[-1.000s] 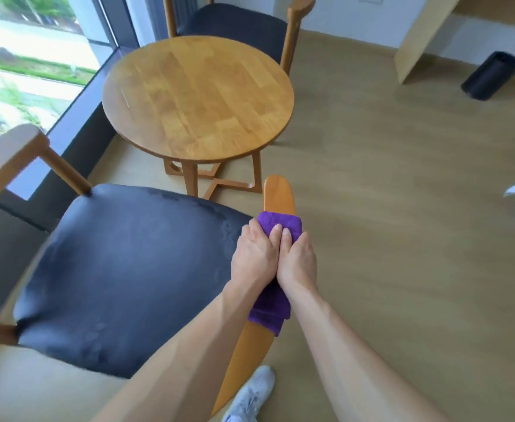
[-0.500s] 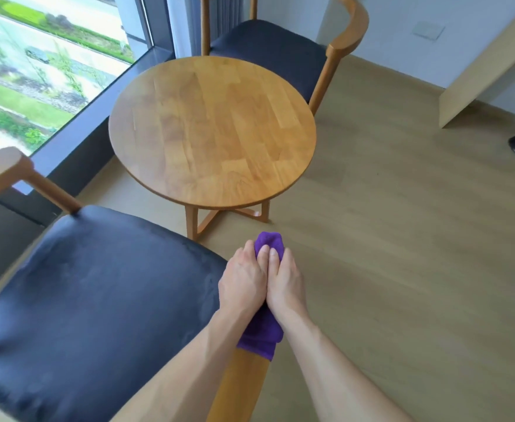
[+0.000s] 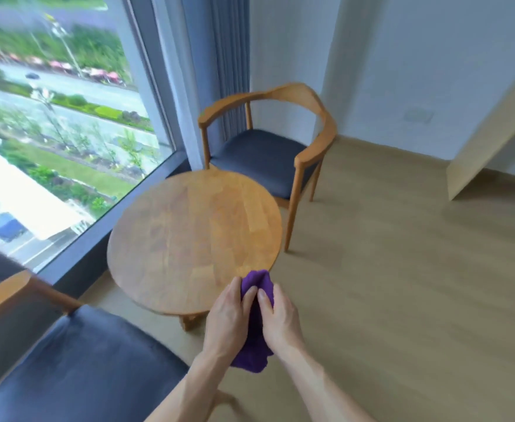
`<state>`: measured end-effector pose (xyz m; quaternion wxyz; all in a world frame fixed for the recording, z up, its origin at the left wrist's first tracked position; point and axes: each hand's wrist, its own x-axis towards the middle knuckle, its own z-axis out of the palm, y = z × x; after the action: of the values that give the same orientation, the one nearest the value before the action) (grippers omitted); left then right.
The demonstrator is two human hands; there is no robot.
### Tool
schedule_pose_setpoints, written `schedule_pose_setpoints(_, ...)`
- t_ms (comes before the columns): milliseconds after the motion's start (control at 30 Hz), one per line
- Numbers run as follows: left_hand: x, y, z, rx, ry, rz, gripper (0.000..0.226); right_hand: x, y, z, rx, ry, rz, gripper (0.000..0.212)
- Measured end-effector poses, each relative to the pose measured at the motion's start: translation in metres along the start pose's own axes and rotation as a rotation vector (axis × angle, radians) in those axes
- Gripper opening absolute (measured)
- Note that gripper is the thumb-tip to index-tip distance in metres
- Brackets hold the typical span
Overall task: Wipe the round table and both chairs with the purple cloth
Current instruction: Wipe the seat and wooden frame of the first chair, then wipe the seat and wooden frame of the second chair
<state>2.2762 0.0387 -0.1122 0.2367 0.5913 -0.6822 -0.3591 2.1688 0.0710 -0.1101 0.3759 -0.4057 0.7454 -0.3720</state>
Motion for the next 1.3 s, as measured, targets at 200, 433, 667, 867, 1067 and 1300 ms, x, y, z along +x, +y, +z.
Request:
schedule_pose_setpoints(200, 0.059, 0.145, 0.017, -0.086, 0.029, 0.119, 0.027, 0.071, -0.058, -0.144, -0.017, -0.017, -0.118, 0.016)
schedule_pose_setpoints(433, 0.155, 0.235, 0.038, -0.165, 0.119, 0.185, 0.024, 0.179, -0.103, -0.221, -0.005, -0.047, -0.241, 0.015)
schedule_pose_setpoints(667, 0.304, 0.279, 0.072, -0.141, 0.192, 0.188, 0.024, 0.326, -0.135, -0.258, -0.032, -0.037, -0.284, 0.013)
schedule_pose_setpoints(867, 0.416, 0.314, 0.073, -0.1, 0.256, 0.189, 0.02, 0.45, -0.175, -0.272, -0.074, -0.095, -0.319, 0.016)
schedule_pose_setpoints(1067, 0.529, 0.3, 0.068, -0.002, 0.369, 0.109, 0.018, 0.569, -0.209, -0.244, -0.13, -0.251, -0.402, 0.007)
schedule_pose_setpoints(1300, 0.647, 0.25, 0.087, 0.271, 0.468, -0.135, 0.02, 0.713, -0.208, -0.199, -0.295, -0.399, -0.485, 0.016)
